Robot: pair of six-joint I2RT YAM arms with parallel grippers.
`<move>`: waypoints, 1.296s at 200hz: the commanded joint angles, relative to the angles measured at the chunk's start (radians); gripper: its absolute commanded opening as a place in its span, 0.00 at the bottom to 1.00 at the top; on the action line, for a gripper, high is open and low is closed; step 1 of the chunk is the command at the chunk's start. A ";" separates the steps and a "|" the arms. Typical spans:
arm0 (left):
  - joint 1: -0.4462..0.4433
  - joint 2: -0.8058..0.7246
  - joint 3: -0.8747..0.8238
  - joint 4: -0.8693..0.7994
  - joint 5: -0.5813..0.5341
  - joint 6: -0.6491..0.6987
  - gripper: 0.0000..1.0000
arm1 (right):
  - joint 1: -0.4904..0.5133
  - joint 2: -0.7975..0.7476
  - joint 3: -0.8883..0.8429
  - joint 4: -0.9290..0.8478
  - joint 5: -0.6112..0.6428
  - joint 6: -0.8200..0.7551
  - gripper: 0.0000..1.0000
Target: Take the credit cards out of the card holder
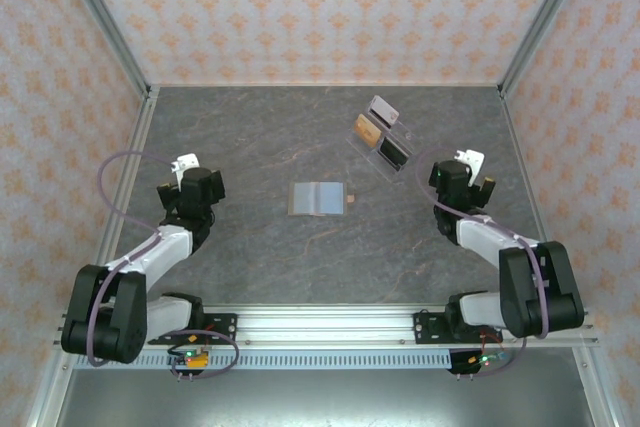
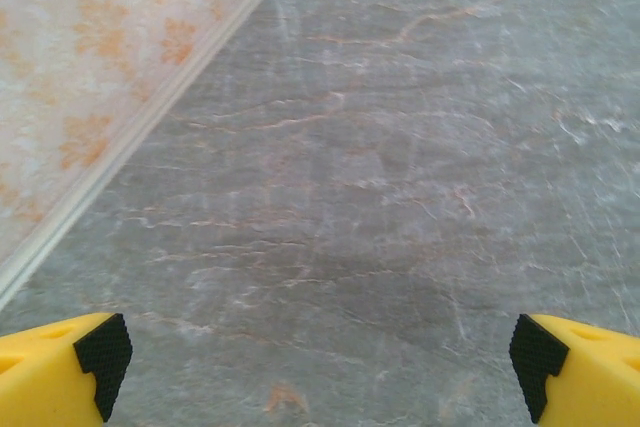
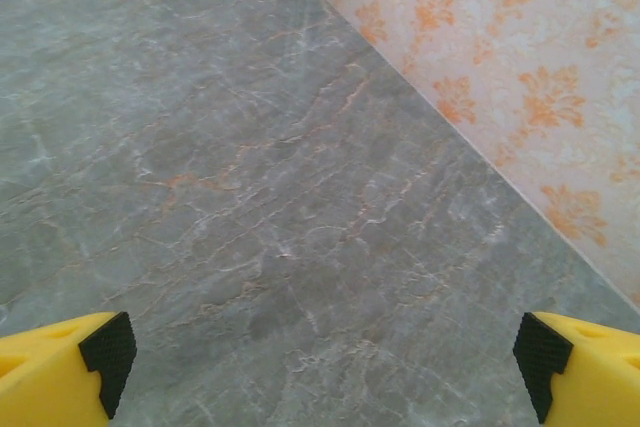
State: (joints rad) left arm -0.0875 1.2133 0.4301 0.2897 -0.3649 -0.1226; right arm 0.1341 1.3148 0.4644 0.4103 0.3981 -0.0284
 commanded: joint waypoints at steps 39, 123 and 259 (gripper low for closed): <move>0.059 0.064 -0.045 0.298 0.239 0.086 1.00 | -0.018 0.097 -0.091 0.366 -0.172 -0.055 0.99; 0.071 0.248 -0.012 0.441 0.302 0.107 1.00 | -0.028 0.208 -0.117 0.513 -0.223 -0.064 1.00; 0.038 0.281 0.000 0.446 0.251 0.131 1.00 | -0.051 0.208 -0.062 0.403 -0.158 0.000 0.99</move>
State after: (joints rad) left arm -0.0441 1.4822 0.4049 0.7059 -0.0895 -0.0174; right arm 0.0860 1.5169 0.3798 0.8230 0.2203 -0.0460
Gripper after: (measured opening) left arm 0.997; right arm 0.994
